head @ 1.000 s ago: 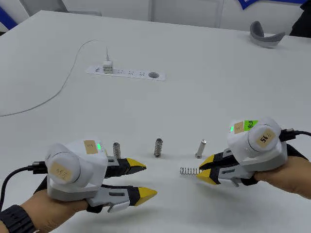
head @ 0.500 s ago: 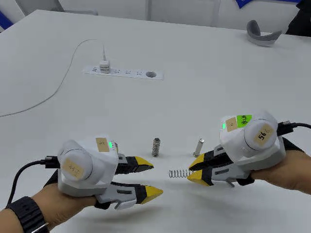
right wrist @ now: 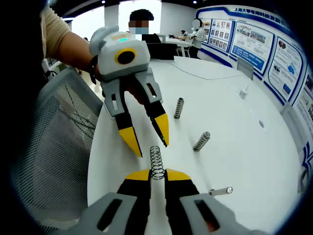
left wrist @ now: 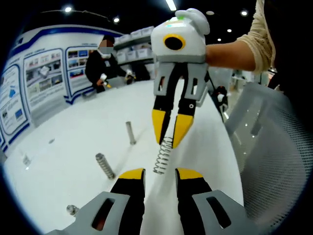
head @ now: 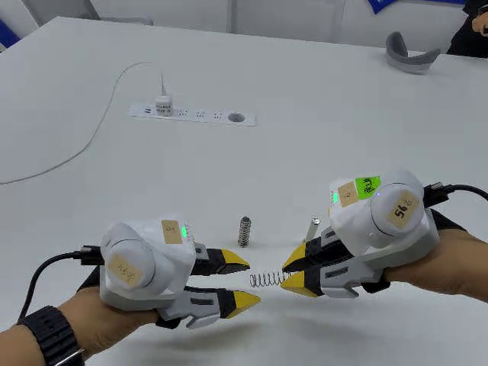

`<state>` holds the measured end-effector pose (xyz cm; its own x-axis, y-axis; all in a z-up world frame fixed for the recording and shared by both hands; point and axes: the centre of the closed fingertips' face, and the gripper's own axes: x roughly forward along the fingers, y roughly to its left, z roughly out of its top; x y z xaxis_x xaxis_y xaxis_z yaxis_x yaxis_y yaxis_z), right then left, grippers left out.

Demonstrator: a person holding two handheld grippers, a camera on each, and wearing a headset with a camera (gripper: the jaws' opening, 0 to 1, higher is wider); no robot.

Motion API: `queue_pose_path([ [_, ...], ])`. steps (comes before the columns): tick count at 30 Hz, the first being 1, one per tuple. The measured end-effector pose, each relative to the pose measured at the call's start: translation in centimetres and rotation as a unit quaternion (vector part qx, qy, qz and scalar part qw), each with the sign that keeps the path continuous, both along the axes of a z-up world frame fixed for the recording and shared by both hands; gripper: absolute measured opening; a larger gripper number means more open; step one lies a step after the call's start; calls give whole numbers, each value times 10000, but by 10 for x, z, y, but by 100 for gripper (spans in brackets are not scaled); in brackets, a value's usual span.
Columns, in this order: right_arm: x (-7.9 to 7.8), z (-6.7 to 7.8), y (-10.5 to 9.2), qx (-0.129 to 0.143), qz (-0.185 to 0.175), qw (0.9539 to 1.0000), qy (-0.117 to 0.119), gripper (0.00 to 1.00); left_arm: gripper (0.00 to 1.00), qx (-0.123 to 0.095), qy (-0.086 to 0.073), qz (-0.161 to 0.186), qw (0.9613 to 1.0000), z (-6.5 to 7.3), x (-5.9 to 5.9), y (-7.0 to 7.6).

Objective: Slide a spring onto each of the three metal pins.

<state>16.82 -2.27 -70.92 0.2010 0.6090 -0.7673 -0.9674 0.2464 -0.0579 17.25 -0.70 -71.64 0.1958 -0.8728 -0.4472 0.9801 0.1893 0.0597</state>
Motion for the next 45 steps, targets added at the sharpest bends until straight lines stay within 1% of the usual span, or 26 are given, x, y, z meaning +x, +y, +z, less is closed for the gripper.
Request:
queue_pose_path([
  [3,-2,0,2,-14,41,10000,13,11,23,15,-41,-37,10000,0,-1,-1],
  [12,-4,4,7,-32,145,9999,-3,11,12,113,-232,-143,9996,-1,-3,-3],
  [17,-4,6,8,-47,165,9998,-28,11,12,113,-229,-148,9996,-1,-3,-3],
  [22,-4,14,12,-14,196,9997,-111,11,11,106,-216,-168,9996,0,-5,-4],
  [27,-4,18,16,4,240,9995,-186,11,11,119,-209,-165,9996,0,-5,-4],
  [35,-2,30,26,121,257,9990,-340,12,11,76,-200,-156,9997,3,-5,-4],
  [45,1,38,34,243,279,9982,-471,12,11,-4,-162,-137,9998,7,-4,-7],
])
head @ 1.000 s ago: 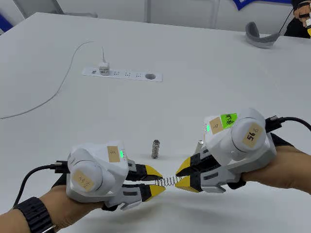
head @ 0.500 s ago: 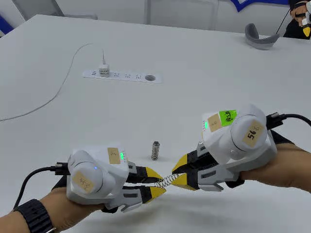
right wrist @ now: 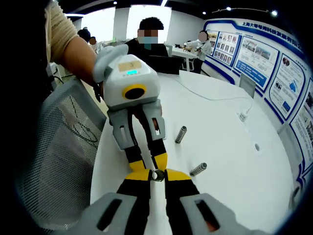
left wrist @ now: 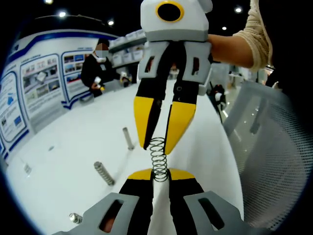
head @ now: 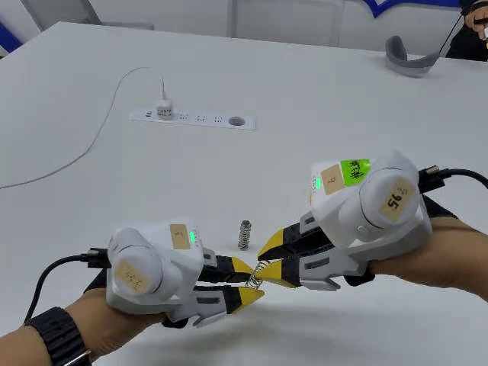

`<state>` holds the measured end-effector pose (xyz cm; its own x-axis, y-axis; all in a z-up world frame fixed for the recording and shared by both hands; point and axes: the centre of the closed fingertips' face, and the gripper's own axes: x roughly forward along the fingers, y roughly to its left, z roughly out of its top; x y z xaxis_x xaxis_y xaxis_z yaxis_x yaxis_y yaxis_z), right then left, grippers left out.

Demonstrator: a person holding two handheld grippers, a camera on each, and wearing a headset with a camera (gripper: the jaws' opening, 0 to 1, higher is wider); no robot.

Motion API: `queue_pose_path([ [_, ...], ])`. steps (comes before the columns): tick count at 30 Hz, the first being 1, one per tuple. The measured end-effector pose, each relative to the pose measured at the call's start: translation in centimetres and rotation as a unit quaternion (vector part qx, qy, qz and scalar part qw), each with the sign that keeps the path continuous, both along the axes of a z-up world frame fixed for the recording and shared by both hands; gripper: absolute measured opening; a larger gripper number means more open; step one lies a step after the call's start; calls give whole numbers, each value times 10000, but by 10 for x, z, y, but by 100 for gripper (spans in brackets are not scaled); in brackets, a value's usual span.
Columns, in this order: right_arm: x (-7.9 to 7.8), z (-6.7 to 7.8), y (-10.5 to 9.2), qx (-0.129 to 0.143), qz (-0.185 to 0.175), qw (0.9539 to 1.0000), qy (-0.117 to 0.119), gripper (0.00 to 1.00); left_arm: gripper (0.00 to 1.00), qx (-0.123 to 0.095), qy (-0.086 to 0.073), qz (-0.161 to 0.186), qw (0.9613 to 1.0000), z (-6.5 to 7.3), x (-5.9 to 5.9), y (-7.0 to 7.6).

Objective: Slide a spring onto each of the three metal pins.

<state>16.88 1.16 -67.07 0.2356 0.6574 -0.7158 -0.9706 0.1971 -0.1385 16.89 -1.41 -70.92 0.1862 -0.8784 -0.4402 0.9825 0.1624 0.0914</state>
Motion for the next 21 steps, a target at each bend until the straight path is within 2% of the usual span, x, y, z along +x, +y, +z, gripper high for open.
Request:
queue_pose_path([
  [10,-1,5,9,124,36,9999,-46,12,11,-55,15,-21,10000,4,0,-5],
  [21,-1,4,6,166,-32,9998,-41,14,10,-54,38,-4,10000,3,0,-4],
])
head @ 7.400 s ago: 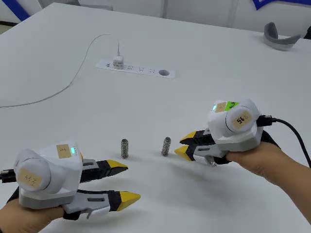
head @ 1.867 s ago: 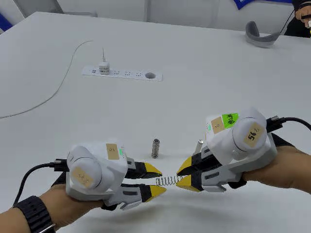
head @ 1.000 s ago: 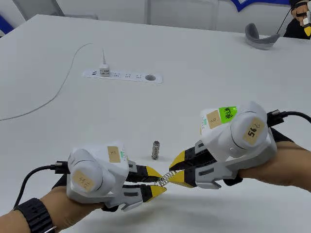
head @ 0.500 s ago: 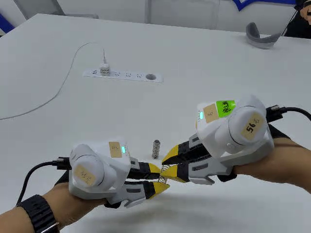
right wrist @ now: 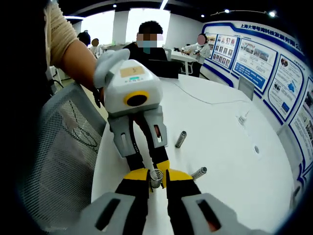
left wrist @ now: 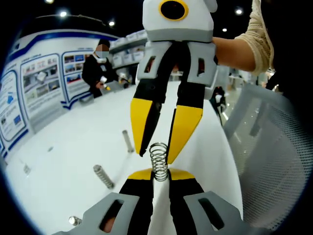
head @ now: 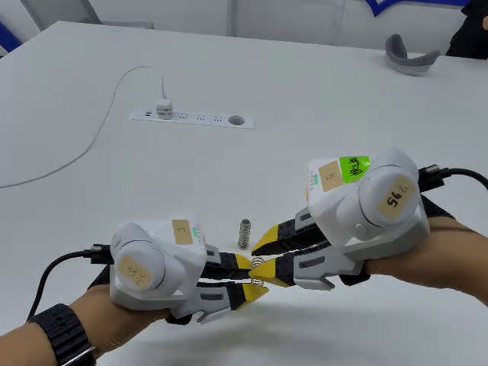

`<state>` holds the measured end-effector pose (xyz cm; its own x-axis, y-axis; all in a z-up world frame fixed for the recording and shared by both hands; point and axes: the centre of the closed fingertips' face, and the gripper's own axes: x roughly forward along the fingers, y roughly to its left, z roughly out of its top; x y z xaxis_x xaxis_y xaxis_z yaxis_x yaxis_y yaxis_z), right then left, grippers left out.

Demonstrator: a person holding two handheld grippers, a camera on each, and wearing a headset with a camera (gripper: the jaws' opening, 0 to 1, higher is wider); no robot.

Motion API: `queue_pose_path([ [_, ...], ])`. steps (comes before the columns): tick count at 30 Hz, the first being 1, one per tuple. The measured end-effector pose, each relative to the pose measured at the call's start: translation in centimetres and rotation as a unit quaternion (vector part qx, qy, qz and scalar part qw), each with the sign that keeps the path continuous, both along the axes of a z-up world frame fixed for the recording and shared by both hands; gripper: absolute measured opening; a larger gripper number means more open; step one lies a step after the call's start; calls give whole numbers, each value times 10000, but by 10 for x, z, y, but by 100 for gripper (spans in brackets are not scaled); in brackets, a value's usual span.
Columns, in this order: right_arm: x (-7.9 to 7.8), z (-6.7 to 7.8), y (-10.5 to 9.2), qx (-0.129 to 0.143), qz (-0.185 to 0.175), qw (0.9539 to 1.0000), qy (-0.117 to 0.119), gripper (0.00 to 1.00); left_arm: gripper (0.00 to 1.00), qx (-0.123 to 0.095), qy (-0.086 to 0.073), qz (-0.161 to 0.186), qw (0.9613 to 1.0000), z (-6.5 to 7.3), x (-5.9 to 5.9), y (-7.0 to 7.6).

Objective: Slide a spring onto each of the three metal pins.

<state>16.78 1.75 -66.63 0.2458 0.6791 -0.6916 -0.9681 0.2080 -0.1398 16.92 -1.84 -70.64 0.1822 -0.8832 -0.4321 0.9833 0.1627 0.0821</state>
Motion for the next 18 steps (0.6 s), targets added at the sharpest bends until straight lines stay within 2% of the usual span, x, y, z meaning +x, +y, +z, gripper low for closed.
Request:
queue_pose_path([
  [18,0,-2,0,115,-47,9999,3,12,10,-10,15,28,10000,3,2,0],
])
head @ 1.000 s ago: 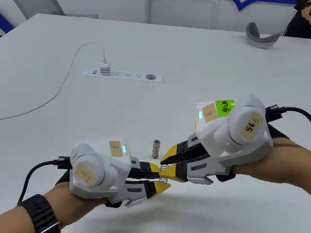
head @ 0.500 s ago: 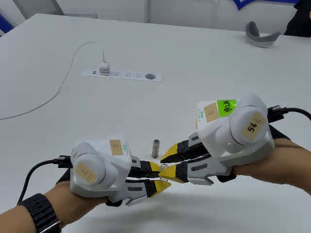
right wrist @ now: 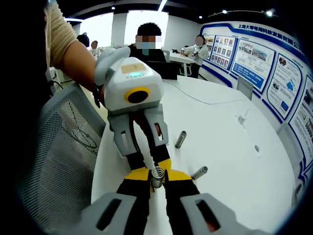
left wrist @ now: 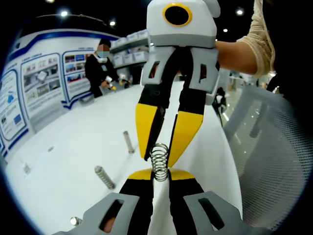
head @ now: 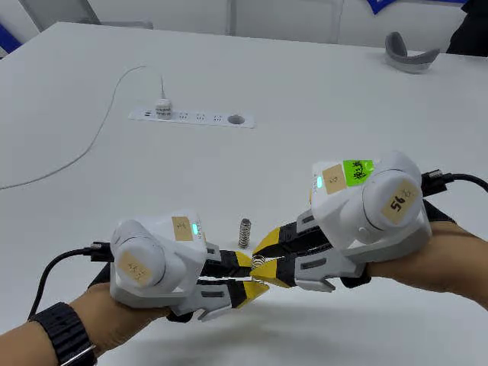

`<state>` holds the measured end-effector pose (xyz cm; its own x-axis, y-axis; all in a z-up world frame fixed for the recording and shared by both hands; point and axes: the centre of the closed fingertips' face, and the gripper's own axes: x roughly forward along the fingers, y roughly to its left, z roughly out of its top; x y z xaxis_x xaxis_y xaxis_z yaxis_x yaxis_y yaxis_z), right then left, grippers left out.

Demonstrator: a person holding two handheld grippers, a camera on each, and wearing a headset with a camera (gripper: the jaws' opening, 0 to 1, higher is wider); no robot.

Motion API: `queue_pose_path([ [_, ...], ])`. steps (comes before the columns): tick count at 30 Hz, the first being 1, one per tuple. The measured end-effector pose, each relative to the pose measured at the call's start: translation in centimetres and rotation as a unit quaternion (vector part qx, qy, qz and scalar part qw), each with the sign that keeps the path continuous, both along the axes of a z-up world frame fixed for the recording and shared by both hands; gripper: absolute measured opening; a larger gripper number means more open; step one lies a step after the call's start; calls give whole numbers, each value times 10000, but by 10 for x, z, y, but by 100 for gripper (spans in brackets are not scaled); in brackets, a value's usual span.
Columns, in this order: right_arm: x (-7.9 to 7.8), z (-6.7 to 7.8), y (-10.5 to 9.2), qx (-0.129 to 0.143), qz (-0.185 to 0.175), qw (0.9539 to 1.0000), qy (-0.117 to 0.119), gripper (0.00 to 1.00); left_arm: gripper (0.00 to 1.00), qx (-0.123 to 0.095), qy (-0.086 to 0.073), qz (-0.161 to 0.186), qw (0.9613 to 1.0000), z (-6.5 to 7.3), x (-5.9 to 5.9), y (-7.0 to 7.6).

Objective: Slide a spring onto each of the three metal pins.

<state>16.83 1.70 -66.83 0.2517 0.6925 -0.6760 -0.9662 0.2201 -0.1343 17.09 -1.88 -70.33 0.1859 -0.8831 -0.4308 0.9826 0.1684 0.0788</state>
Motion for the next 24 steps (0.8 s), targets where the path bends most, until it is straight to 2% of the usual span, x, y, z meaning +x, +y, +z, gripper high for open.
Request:
queue_pose_path([
  [9,1,2,-1,88,-59,9999,0,12,12,5,-88,28,10000,2,1,0],
  [15,3,3,-4,88,-109,9999,-31,12,16,-29,-26,47,10000,3,0,0],
  [24,7,5,-11,104,-238,9997,-36,12,23,-40,92,147,9998,1,0,7],
])
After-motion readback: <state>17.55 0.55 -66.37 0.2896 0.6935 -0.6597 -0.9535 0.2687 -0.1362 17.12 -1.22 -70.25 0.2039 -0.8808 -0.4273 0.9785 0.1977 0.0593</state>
